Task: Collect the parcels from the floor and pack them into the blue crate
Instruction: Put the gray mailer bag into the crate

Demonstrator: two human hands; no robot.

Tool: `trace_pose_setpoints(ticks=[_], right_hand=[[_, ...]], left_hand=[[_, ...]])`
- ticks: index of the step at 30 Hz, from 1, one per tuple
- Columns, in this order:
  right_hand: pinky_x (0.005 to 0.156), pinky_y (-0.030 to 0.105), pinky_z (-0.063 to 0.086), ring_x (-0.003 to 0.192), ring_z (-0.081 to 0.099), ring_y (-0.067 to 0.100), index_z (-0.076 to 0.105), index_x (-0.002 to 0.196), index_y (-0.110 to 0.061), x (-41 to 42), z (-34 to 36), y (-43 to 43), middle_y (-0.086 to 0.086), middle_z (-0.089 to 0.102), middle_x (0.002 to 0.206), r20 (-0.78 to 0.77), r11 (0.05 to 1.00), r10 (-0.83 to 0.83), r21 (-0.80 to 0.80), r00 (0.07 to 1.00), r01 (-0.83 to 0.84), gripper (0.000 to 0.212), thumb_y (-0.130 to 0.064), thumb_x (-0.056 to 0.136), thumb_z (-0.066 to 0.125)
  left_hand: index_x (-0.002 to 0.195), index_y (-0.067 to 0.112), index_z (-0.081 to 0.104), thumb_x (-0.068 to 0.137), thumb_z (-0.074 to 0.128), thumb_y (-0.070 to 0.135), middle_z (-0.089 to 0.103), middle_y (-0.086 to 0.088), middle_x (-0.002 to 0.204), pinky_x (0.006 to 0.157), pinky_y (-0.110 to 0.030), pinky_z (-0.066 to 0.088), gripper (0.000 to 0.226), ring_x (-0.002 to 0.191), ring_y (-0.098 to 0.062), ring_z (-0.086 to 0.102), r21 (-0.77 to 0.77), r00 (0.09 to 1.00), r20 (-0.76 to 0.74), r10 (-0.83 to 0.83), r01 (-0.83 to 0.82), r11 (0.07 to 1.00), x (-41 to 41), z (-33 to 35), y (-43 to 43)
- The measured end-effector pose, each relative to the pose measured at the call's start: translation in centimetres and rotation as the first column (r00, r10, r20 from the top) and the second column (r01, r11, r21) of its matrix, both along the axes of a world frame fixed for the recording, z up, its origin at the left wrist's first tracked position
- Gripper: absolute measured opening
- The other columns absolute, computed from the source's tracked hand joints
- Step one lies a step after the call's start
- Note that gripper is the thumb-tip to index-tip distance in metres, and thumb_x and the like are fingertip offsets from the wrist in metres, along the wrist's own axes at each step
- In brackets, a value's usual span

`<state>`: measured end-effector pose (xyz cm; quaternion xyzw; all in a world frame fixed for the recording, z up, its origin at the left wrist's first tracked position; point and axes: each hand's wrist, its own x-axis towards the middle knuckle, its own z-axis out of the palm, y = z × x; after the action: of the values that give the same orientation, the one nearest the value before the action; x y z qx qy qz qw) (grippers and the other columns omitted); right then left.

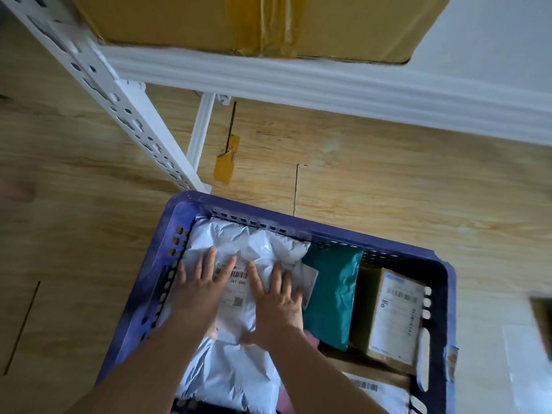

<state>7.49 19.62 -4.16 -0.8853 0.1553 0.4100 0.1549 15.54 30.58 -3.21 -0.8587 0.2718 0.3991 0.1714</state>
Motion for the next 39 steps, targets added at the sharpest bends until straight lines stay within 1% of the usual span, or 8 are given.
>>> trace_pose_setpoints(ticks=[4, 9, 13, 18, 24, 30, 36, 39], right_hand=[[0.116, 0.052, 0.002, 0.146, -0.008, 0.032, -0.020, 0.146, -0.037, -0.3, 3.7, -1.8, 0.012, -0.016, 0.158, 0.072, 0.995, -0.004, 0.103, 0.997, -0.003, 0.103, -0.047, 0.085, 0.062], [0.119, 0.045, 0.010, 0.146, 0.007, 0.028, 0.000, 0.150, -0.031, -2.5, 10.4, -3.8, 0.010, 0.007, 0.157, 0.177, 0.991, -0.106, 0.097, 0.978, 0.090, 0.078, -0.039, 0.093, 0.052], [0.114, 0.041, 0.023, 0.137, 0.024, 0.028, 0.018, 0.147, -0.026, -4.5, 17.2, -5.7, 0.009, 0.028, 0.147, 0.221, 0.984, -0.174, 0.068, 0.960, 0.163, 0.065, -0.034, 0.093, 0.052], [0.110, 0.038, 0.027, 0.134, 0.032, 0.025, 0.031, 0.143, -0.023, -6.6, 27.9, -8.4, 0.005, 0.038, 0.144, 0.284, 0.973, -0.233, 0.067, 0.930, 0.223, 0.054, -0.032, 0.094, 0.050], [0.105, 0.036, 0.031, 0.128, 0.038, 0.024, 0.043, 0.136, -0.022, -10.2, 42.0, -11.2, 0.004, 0.047, 0.138, 0.438, 0.955, -0.277, 0.030, 0.855, 0.294, 0.044, -0.031, 0.094, 0.047], [0.106, 0.036, 0.031, 0.128, 0.039, 0.022, 0.043, 0.137, -0.023, -16.4, 54.2, -12.5, 0.002, 0.048, 0.138, 0.568, 0.926, -0.308, -0.004, 0.763, 0.377, 0.044, -0.034, 0.094, 0.048], [0.107, 0.033, 0.030, 0.130, 0.038, 0.017, 0.045, 0.135, -0.027, -25.4, 62.3, -14.4, -0.005, 0.047, 0.139, 0.668, 0.885, -0.308, -0.060, 0.678, 0.462, 0.042, -0.037, 0.094, 0.048], [0.106, 0.032, 0.031, 0.129, 0.039, 0.016, 0.046, 0.135, -0.028, -30.8, 64.9, -16.4, -0.007, 0.047, 0.139, 0.680, 0.846, -0.339, -0.081, 0.650, 0.527, 0.041, -0.037, 0.094, 0.048]], left_hand=[[0.143, 0.026, -0.029, 0.090, 0.059, 0.027, -0.024, -0.014, 0.155, 0.115, -0.054, -0.001, 0.102, 0.145, -0.029, -0.014, 0.012, 0.999, 0.050, -0.007, 0.006, 1.000, -0.7, 3.3, -1.0], [0.148, 0.023, -0.018, 0.091, 0.055, 0.026, -0.016, -0.010, 0.158, 0.115, -0.053, 0.004, 0.093, 0.147, -0.025, -0.008, -0.070, 0.993, 0.084, -0.084, 0.090, 0.993, -2.3, 9.3, -2.3], [0.151, 0.023, 0.004, 0.085, 0.063, 0.033, -0.002, -0.008, 0.159, 0.115, -0.051, 0.009, 0.089, 0.147, -0.023, 0.003, -0.158, 0.987, 0.090, -0.130, 0.143, 0.977, -3.6, 15.8, -4.0], [0.148, 0.023, 0.019, 0.090, 0.055, 0.035, 0.006, -0.005, 0.158, 0.116, -0.047, 0.010, 0.069, 0.146, -0.021, 0.011, -0.238, 0.973, 0.130, -0.189, 0.216, 0.947, -4.9, 26.6, -6.5], [0.143, 0.022, 0.030, 0.091, 0.052, 0.039, 0.023, -0.003, 0.151, 0.114, -0.041, 0.019, 0.059, 0.141, -0.021, 0.022, -0.384, 0.931, 0.261, -0.255, 0.343, 0.857, -7.5, 40.6, -10.0], [0.144, 0.022, 0.030, 0.093, 0.051, 0.037, 0.020, -0.001, 0.155, 0.116, -0.040, 0.019, 0.058, 0.142, -0.020, 0.023, -0.485, 0.892, 0.325, -0.315, 0.443, 0.754, -12.7, 52.5, -12.6], [0.140, 0.024, 0.038, 0.092, 0.052, 0.034, 0.031, 0.003, 0.150, 0.114, -0.033, 0.021, 0.051, 0.137, -0.017, 0.031, -0.610, 0.870, 0.361, -0.336, 0.493, 0.620, -20.0, 60.1, -15.0], [0.141, 0.024, 0.036, 0.092, 0.052, 0.036, 0.031, 0.003, 0.150, 0.113, -0.033, 0.024, 0.053, 0.136, -0.017, 0.033, -0.628, 0.869, 0.344, -0.356, 0.494, 0.601, -23.5, 62.7, -17.0]])
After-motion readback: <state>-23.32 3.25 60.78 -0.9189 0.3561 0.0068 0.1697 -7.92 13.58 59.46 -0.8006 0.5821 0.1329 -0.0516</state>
